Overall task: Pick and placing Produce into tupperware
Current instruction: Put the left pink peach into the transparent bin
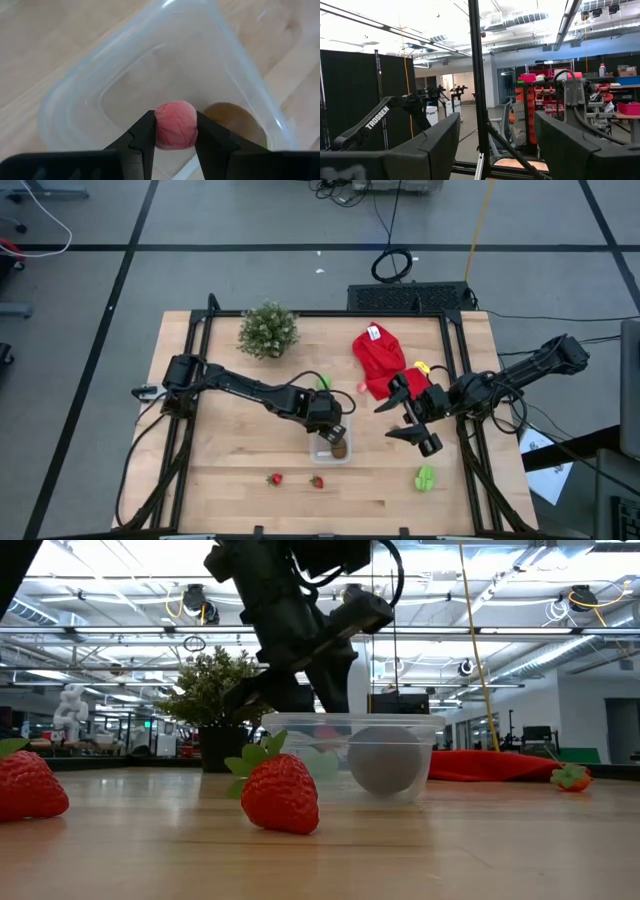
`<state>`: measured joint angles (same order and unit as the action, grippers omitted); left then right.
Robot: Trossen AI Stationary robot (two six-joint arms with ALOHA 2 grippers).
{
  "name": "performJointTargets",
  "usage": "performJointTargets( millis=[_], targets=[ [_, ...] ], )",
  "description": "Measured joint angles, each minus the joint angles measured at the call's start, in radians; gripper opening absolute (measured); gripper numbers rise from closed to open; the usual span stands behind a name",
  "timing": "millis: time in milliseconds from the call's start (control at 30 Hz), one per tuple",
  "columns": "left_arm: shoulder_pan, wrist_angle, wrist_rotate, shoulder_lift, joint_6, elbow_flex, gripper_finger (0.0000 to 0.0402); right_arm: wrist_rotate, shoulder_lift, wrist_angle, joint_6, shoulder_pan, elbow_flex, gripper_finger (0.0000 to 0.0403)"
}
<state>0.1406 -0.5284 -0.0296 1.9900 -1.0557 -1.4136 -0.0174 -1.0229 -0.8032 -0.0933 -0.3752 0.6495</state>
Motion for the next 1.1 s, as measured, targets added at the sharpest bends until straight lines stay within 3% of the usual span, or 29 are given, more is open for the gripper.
performJointTargets(
  millis=[1100],
  targets=[
    [-0.018,0.006,0.057,0.031,0.028,-0.03,0.0113,0.0,0.0,0.0,0.0,0.0,0.0,0.0242]
  ],
)
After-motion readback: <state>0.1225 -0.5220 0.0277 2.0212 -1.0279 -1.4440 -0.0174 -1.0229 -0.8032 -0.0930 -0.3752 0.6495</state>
